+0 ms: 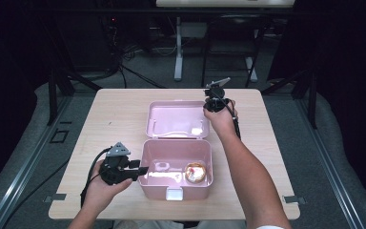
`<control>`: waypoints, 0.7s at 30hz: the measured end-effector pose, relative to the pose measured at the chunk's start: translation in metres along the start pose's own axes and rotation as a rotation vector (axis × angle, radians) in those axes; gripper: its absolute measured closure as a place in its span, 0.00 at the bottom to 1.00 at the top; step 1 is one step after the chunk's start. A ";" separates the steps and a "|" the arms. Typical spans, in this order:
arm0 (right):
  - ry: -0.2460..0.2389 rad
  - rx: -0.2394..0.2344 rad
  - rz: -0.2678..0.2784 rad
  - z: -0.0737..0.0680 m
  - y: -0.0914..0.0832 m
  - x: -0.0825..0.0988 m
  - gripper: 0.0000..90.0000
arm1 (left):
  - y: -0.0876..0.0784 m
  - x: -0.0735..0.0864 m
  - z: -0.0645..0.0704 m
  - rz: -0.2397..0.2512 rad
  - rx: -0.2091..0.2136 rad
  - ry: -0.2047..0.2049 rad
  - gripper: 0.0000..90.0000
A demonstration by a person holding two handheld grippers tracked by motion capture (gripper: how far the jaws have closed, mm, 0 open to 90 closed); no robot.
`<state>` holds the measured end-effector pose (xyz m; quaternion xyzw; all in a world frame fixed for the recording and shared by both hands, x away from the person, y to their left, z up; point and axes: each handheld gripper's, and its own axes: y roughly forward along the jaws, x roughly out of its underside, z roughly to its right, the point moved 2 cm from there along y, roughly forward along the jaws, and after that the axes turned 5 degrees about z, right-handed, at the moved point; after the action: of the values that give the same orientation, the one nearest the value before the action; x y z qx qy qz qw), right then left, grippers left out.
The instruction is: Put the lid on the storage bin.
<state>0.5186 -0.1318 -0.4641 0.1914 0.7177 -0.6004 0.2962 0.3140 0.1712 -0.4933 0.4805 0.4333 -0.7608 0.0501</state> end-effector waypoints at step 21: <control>0.001 -0.021 0.032 0.000 -0.014 -0.005 0.94 | 0.001 0.000 0.000 0.002 -0.005 -0.003 0.65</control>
<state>0.5137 -0.1344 -0.4504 0.2001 0.7211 -0.5878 0.3076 0.3143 0.1706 -0.4937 0.4796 0.4346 -0.7605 0.0528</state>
